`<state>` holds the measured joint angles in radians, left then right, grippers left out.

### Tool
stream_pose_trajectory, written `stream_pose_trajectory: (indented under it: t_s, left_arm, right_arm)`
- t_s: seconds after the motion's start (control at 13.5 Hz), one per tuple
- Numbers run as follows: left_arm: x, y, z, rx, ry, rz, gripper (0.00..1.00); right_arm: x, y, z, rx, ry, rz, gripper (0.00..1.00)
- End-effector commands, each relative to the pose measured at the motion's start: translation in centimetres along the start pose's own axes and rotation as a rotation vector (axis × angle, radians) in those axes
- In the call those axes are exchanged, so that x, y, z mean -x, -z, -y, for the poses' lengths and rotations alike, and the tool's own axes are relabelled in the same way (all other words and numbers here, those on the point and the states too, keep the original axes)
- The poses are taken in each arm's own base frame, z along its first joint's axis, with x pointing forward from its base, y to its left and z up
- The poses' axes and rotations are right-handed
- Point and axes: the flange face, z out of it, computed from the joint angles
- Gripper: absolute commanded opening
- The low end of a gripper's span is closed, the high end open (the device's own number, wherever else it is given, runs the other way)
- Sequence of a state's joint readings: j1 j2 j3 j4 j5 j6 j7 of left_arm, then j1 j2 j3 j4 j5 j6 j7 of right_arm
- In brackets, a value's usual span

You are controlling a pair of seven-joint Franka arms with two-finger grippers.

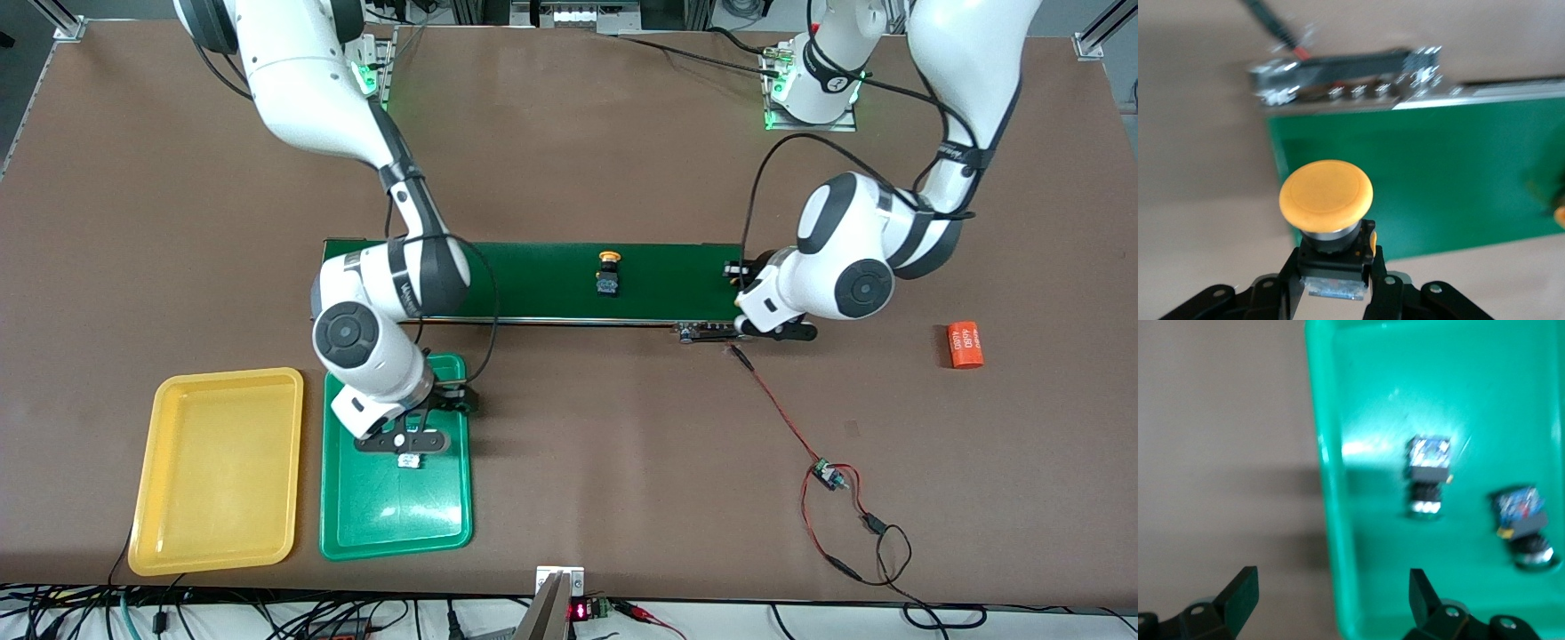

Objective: Sort buttons by color to trays

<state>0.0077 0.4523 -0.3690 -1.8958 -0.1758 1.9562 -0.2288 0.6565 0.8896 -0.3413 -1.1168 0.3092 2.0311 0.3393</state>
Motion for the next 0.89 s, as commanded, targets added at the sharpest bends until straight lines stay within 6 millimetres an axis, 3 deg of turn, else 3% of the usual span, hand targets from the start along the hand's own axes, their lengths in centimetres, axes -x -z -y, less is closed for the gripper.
stream_pose_trajectory:
  t_s: [0.0, 0.22, 0.44, 0.52, 0.59, 0.67, 0.82]
  left_arm:
    - [-1.1, -2.0, -1.3, 0.034, 0.011, -0.001, 0.2]
    - [0.2, -3.0, -3.0, 0.027, -0.004, 0.037, 0.2]
    - [0.9, -3.3, -3.7, 0.017, 0.001, 0.07, 0.23]
    - [1.0, -3.7, -3.6, 0.015, 0.002, 0.078, 0.29]
    - [1.1, -3.8, -3.5, 0.013, 0.002, 0.083, 0.55]
    - [1.1, -3.7, -3.4, 0.013, -0.007, 0.084, 1.0]
    - [1.2, -3.0, -3.6, 0.014, -0.001, 0.072, 1.0]
  right_arm:
    - [2.8, 3.3, 2.7, 0.004, -0.087, 0.068, 1.0]
    - [6.0, 6.0, 4.2, 0.03, -0.106, 0.157, 1.0]
    - [10.3, 6.1, 9.4, 0.089, -0.149, 0.135, 1.0]
    - [11.6, 5.7, 10.6, 0.105, -0.172, 0.136, 1.0]
    - [12.7, 5.3, 11.7, 0.114, -0.17, 0.143, 1.0]
    - [13.9, 5.2, 12.5, 0.119, -0.17, 0.151, 1.0]
    - [16.2, 4.2, 13.6, 0.138, -0.154, 0.175, 1.0]
